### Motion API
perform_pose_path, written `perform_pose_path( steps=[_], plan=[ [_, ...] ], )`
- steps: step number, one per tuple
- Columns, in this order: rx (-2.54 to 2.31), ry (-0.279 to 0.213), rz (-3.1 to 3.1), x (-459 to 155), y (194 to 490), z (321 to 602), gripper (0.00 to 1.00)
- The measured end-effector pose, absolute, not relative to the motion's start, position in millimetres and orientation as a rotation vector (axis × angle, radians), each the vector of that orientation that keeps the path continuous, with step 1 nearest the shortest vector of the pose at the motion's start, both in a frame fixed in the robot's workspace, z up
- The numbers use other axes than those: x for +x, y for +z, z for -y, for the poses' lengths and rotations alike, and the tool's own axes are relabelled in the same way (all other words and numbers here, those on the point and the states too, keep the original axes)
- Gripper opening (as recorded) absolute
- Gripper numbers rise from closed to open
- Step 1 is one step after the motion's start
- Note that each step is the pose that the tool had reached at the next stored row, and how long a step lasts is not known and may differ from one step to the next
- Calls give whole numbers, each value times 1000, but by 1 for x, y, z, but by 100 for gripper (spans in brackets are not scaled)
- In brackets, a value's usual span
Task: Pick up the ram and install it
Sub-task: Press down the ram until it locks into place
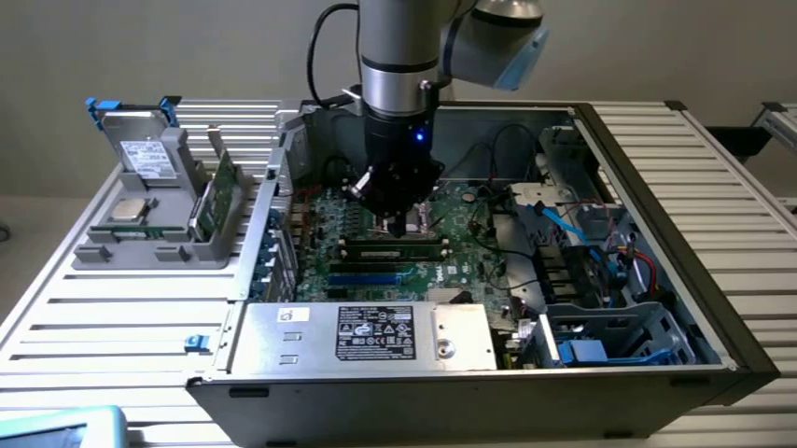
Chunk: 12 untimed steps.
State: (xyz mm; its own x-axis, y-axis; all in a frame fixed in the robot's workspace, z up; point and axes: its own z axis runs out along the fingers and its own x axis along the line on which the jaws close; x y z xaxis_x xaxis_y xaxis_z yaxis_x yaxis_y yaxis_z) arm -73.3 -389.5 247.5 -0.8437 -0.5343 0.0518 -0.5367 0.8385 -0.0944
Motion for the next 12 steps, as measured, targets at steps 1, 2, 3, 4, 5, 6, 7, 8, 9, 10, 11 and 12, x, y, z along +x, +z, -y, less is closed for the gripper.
perform_pose_path(
  steps=[1, 2, 3, 4, 5, 6, 7, 8, 9, 10, 11, 12],
  plan=[
    [845, 164, 2996, -73, 247, 390, 11],
    [821, 163, 3002, -73, 247, 389, 11],
    [797, 163, 3007, -73, 247, 389, 11],
    [772, 163, 3013, -73, 247, 389, 11],
    [746, 162, 3019, -73, 247, 390, 11],
    [722, 162, 3024, -73, 247, 390, 11],
    [697, 162, 3029, -73, 247, 390, 11],
    [673, 161, 3033, -73, 247, 389, 11],
    [649, 161, 3038, -73, 247, 389, 11],
    [624, 160, 3042, -73, 247, 389, 11],
    [598, 160, 3047, -73, 247, 389, 11],
    [574, 159, 3050, -73, 247, 390, 11]
  ],
)
